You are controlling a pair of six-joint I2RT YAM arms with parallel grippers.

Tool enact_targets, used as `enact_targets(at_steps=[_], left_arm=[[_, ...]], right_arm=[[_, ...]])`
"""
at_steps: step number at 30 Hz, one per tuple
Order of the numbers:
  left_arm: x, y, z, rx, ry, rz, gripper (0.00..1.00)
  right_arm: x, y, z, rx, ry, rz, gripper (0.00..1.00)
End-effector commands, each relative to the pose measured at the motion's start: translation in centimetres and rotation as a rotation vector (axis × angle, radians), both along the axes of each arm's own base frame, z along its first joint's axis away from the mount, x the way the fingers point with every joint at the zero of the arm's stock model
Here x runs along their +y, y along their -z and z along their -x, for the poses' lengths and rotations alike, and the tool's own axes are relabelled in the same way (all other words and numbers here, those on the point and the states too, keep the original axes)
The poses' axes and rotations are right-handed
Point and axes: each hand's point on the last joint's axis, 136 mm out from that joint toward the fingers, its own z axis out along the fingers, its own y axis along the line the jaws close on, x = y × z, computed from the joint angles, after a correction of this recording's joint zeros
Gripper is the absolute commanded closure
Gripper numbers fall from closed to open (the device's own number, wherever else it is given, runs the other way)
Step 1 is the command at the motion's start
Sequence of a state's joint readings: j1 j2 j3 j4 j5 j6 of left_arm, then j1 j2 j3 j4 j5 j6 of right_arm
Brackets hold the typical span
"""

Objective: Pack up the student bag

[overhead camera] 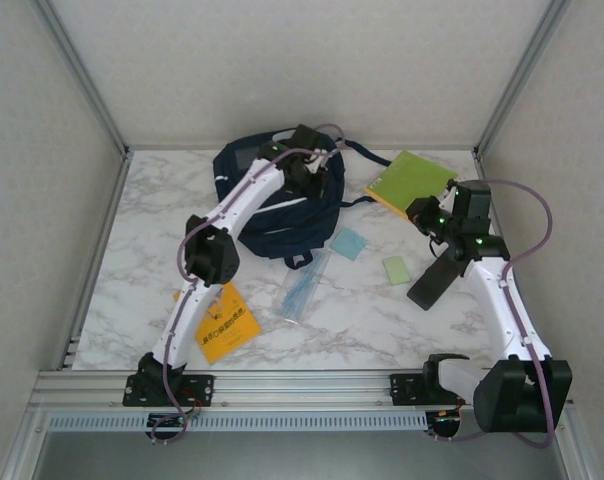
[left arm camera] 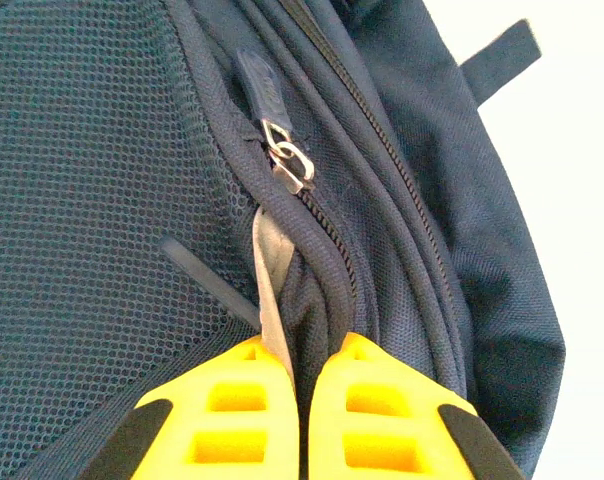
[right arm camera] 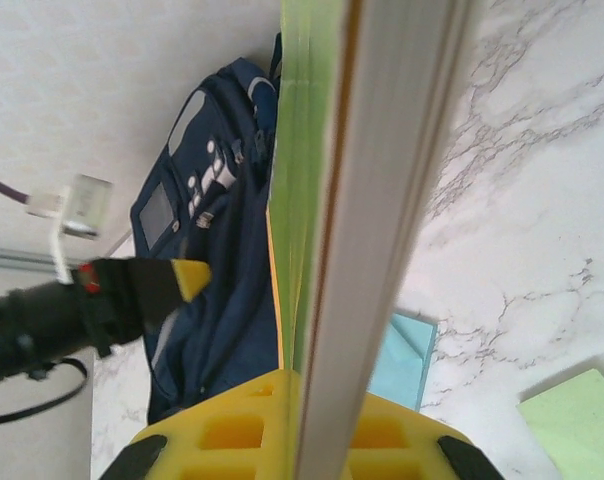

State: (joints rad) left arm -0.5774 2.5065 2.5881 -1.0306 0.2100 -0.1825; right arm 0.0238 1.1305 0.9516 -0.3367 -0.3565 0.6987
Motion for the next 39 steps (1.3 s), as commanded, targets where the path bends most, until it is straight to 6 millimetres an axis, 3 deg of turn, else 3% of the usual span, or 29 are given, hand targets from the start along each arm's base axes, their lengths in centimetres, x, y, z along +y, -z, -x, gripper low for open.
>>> enact_targets(at_steps=[1,11,20,24,31,39], left_arm=[[1.8,-9.7,-3.1,-0.176,-0.114,0.174,1.0],[1.8,-13.4,-5.1,-0.149,-0.181,0.421,1.0],[4.1,-17.5,-7.4,-0.228,-0.249,0.524,1.0],[4.5,-18.2,-7.6,-0.241,-0.255,0.546,1.0],[3.9,-17.9,-7.4,-0.202,-0.247,0.574,1.0],[3.8,-17.8,-7.2,-0.183,-0.253,0.579,1.0]], right_arm=[[1.4,-2.4,0.4,-0.058,-0.075,-0.048,1.0],[6.5,-2.3,1.2,-0.053,-0.205,-0.142,1.0],[10.0,0.6,1.4,0.011,-0.128,-0.28,1.0],[12.9,1.1,0.6,-0.018,-0.138,-0.326,1.0],[20.1,1.1,-4.9,-0.115,-0.187,-0.373,1.0],[26.4,4.1,-12.8,-0.268,-0.105,-0.417,1.0]])
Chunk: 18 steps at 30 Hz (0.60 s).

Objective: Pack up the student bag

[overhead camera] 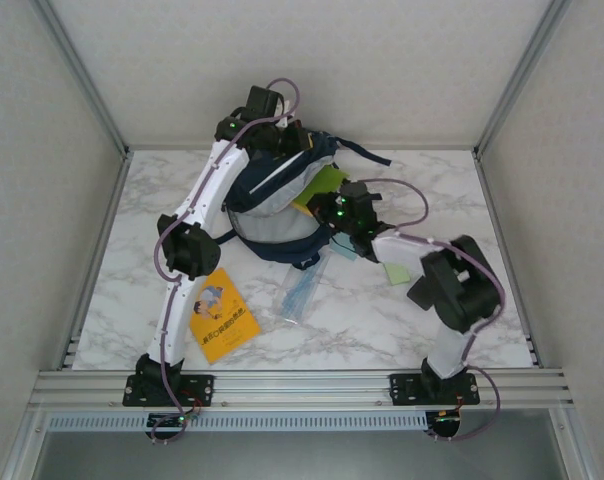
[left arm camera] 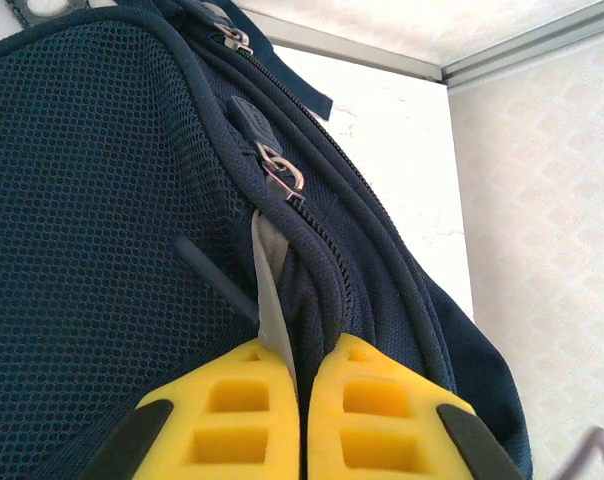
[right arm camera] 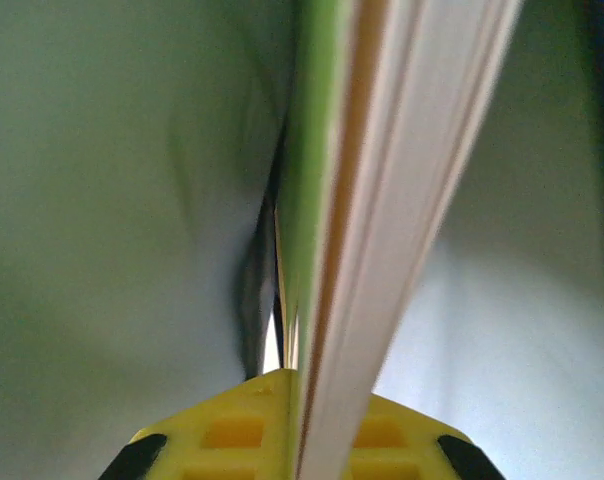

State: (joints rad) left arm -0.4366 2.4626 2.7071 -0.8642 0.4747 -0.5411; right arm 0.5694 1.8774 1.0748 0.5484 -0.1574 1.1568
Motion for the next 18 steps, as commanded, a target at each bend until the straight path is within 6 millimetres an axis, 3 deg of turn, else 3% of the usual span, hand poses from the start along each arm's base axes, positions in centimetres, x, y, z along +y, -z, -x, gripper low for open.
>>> enact_targets(at_steps=[1,4,7,9,10,11,14,18], left_arm=[[1.7,-7.1,-2.1,-0.193,-0.07,0.082,1.0],[1.8,-7.1,-2.1,-0.192,-0.077,0.084,1.0],[2.0,-7.1,-2.3,-0.199,-0.087,0.073,1.0],[2.3,-7.0,-2.5,-0.208,-0.098,0.059,1.0],[2.4,-6.8,-2.7,-0.205,-0.104,0.053,1.0],[2.5,-6.6,-2.8,-0.205,-0.109,0.051,1.0],[2.7,-6.1,-3.2,-0.2,-0.119,0.044,1.0],[2.9,-5.5,-3.6,-0.194,-0.134,0.037,1.0]], right_arm=[[2.5,-3.8,-4.8,-0.222,0.118,-0.097,1.0],[4.0,-1.4,-7.2,-0.175,0.18,-0.116,1.0],[4.7,1.4,-8.0,-0.075,0.225,-0.159,0.98],[4.8,2.1,-7.5,-0.009,0.232,-0.145,0.75],[4.6,2.5,-7.0,0.032,0.239,-0.126,0.52],[4.2,3.0,-6.2,0.091,0.242,-0.101,0.37],[3.4,3.3,-4.0,0.199,0.219,-0.047,0.06],[2.3,3.4,-1.0,0.302,0.175,0.028,0.01]])
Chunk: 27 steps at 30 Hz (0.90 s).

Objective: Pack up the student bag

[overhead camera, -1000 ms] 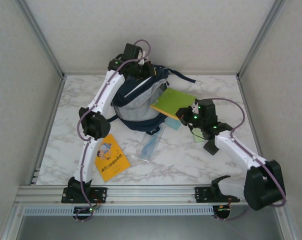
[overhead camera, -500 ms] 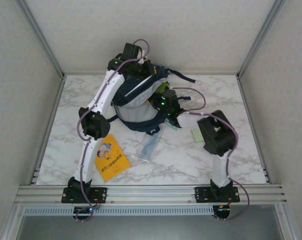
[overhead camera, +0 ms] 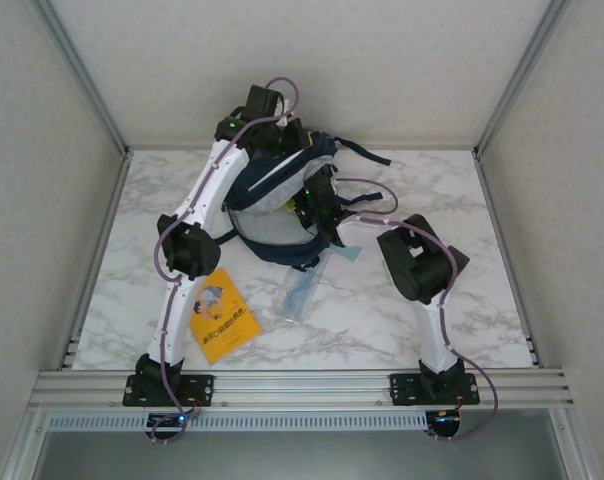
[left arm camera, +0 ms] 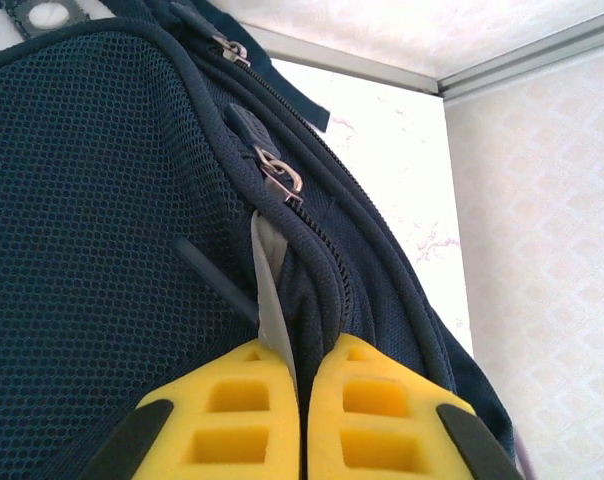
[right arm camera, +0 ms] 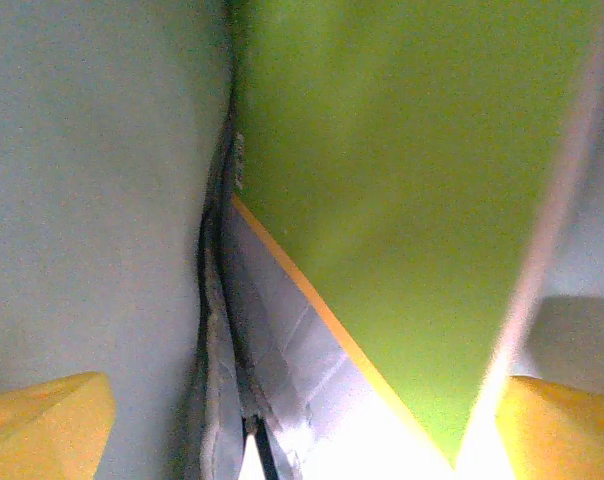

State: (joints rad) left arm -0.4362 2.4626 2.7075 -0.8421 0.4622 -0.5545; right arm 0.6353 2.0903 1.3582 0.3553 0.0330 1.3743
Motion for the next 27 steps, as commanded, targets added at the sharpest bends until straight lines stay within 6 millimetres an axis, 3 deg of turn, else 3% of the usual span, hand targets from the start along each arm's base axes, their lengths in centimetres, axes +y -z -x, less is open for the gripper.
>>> enact_targets(at_steps=[1,10,17,19,23,27], left_arm=[[2.9,-5.0,-3.3,-0.179,-0.121,0.025,1.0],[3.3,-3.6,-3.9,-0.167,-0.14,-0.006,1.0],[3.0,-2.0,-3.6,-0.13,-0.126,-0.017,1.0],[2.7,-1.5,-3.5,-0.119,-0.12,-0.016,1.0],[1.8,-0.2,-3.2,-0.104,-0.109,-0.03,1.0],[1.5,1.3,-3.6,-0.082,-0.127,-0.038,1.0]], right_arm=[[-1.3,0.0,3.6,0.141,-0.035,0.051,0.01],[-5.5,-1.5,8.6,0.204,-0.153,0.224,0.01],[-9.2,-3.7,14.3,0.128,-0.42,0.475,0.01],[-9.4,-4.0,15.6,0.055,-0.492,0.487,0.01],[-7.6,-5.9,16.6,-0.157,-0.605,0.403,0.04],[-6.2,-7.9,16.4,-0.304,-0.666,0.368,0.25]])
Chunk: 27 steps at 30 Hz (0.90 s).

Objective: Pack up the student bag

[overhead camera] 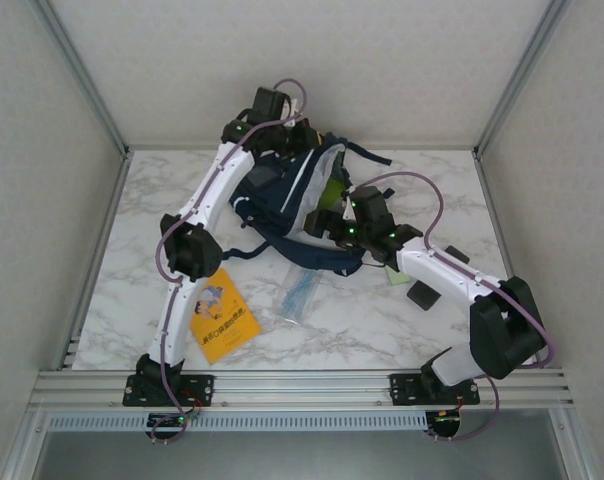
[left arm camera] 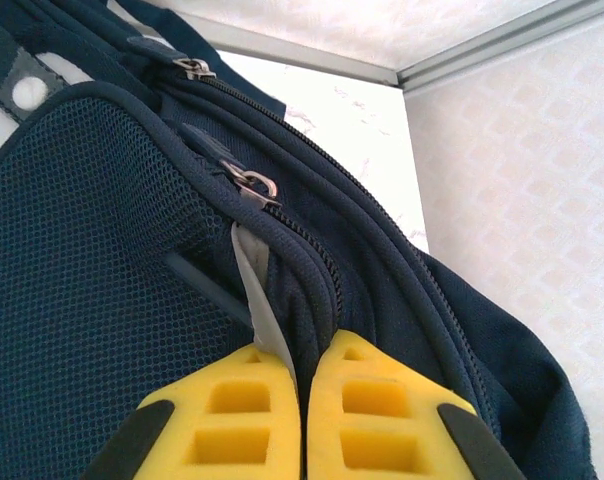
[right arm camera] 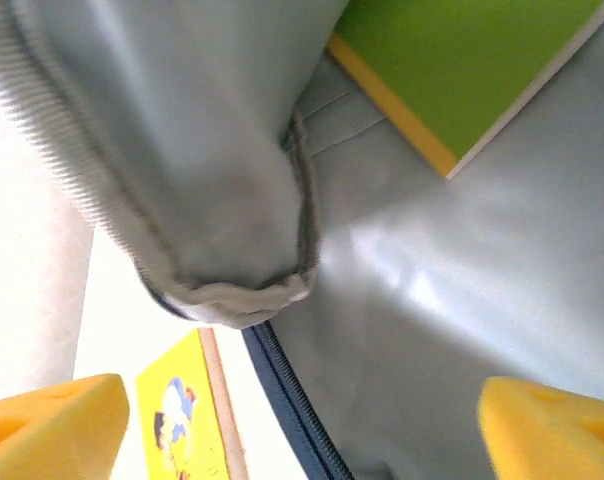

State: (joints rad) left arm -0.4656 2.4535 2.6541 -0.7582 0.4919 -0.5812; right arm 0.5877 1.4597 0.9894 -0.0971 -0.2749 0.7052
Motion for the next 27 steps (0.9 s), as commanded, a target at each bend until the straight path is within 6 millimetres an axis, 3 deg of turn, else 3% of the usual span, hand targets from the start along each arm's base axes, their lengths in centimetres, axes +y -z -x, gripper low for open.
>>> enact_targets(at_steps=[1,3,6,11,17,18,19,21,23,27], left_arm=[[3.7,1.9,-4.3,-0.062,-0.169,-0.079,1.0],[3.3,2.7,-4.5,-0.05,-0.17,-0.074,1.0],[3.1,3.6,-4.8,-0.041,-0.178,-0.071,1.0],[4.1,3.9,-6.1,-0.084,-0.228,-0.111,1.0],[6.5,3.0,-6.5,-0.12,-0.29,-0.195,1.0],[6.7,2.9,-6.2,-0.115,-0.287,-0.206,0.95],[6.7,2.8,-5.9,-0.103,-0.279,-0.208,0.81],[6.6,2.3,-4.7,-0.072,-0.253,-0.204,0.4],[6.8,1.4,-3.3,-0.049,-0.231,-0.209,0.27],[8.4,-1.0,0.3,-0.058,-0.212,-0.271,0.14]], right_arm=[[1.3,-2.4,1.1,-0.132,-0.157,-0.039,0.34],[1.5,-3.3,1.3,-0.179,-0.195,-0.031,0.49],[1.0,-4.4,1.7,-0.219,-0.217,0.0,0.61],[-0.4,-5.8,3.2,-0.229,-0.214,0.035,0.62],[-1.2,-4.6,5.8,-0.172,-0.223,0.064,0.58],[-1.1,-4.0,6.3,-0.159,-0.234,0.07,0.58],[-0.9,-3.6,6.6,-0.15,-0.245,0.075,0.58],[-0.4,-2.3,7.3,-0.122,-0.272,0.096,0.56],[0.1,-1.3,7.9,-0.101,-0.296,0.106,0.54],[2.3,0.7,8.9,-0.074,-0.364,0.11,0.49]])
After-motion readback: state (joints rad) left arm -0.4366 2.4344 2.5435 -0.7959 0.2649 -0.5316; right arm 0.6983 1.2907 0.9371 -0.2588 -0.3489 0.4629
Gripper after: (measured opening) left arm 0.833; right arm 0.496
